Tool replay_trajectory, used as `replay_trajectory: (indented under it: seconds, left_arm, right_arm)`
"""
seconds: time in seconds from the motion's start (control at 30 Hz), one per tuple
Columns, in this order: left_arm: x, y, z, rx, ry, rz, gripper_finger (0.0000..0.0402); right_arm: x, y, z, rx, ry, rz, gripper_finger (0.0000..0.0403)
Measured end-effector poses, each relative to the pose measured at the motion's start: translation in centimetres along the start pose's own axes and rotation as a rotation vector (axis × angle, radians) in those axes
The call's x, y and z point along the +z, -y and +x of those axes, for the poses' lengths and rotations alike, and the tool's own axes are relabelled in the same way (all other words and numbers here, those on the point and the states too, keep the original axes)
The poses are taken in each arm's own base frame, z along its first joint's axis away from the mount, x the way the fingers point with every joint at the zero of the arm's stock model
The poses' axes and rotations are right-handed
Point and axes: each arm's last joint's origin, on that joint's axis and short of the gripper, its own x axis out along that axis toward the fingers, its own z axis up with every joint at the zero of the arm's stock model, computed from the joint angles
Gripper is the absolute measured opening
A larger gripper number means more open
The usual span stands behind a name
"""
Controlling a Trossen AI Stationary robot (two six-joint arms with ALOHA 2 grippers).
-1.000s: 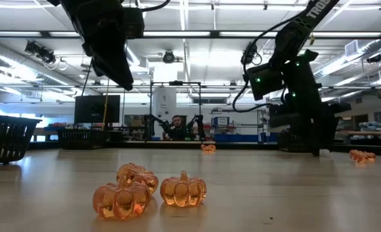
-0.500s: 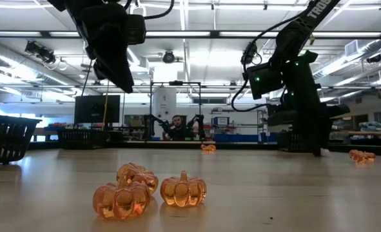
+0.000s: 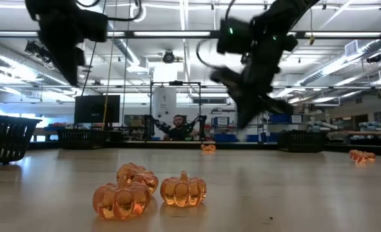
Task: Sort Halloween decoration
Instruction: Put the white ghost toy into the bottom black basket, then put the orange pumpkin toy into the top right black basket
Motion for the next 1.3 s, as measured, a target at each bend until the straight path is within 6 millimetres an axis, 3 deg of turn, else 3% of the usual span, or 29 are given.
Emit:
replay_trajectory:
  seconds: [0.2, 0.3, 0.57, 0.7, 0.87, 1.07, 1.2, 1.3]
  left_arm:
    - [-2.8, -1.4, -3.9, -0.043, 0.073, -0.103, 0.0155]
    - [-3.9, -2.0, -5.6, -0.089, 0.148, -0.127, 0.0155]
    - [-5.8, -2.9, -7.8, -0.157, 0.263, -0.145, 0.0155]
    - [-6.3, -3.2, -8.0, -0.158, 0.266, -0.146, 0.0155]
    - [-6.3, -3.2, -8.0, -0.154, 0.258, -0.146, 0.0155]
    - [-6.3, -3.3, -8.0, -0.126, 0.273, -0.126, 0.0156]
    - [-6.2, -3.4, -8.0, -0.091, 0.294, -0.126, 0.0156]
    - [-6.0, -3.4, -7.9, -0.067, 0.327, -0.132, 0.0156]
  right_arm:
    - [-1.5, -6.6, -0.9, 0.431, 0.194, -0.042, 0.0003]
    - [-2.4, -10.0, -0.3, 0.524, 0.226, -0.076, 0.0003]
    - [-4.4, -21.2, 4.5, 0.678, 0.209, -0.248, 0.0002]
    - [-5.2, -25.1, 6.7, 0.735, 0.198, -0.288, 0.0003]
    - [-5.7, -26.4, 8.5, 0.576, 0.168, -0.377, 0.0037]
    - [-5.8, -26.3, 9.4, 0.554, 0.142, -0.375, 0.0148]
    - [-5.4, -26.3, 7.8, 0.533, 0.131, -0.319, 0.0211]
    - [-4.9, -25.6, 6.0, 0.427, 0.169, -0.308, 0.0225]
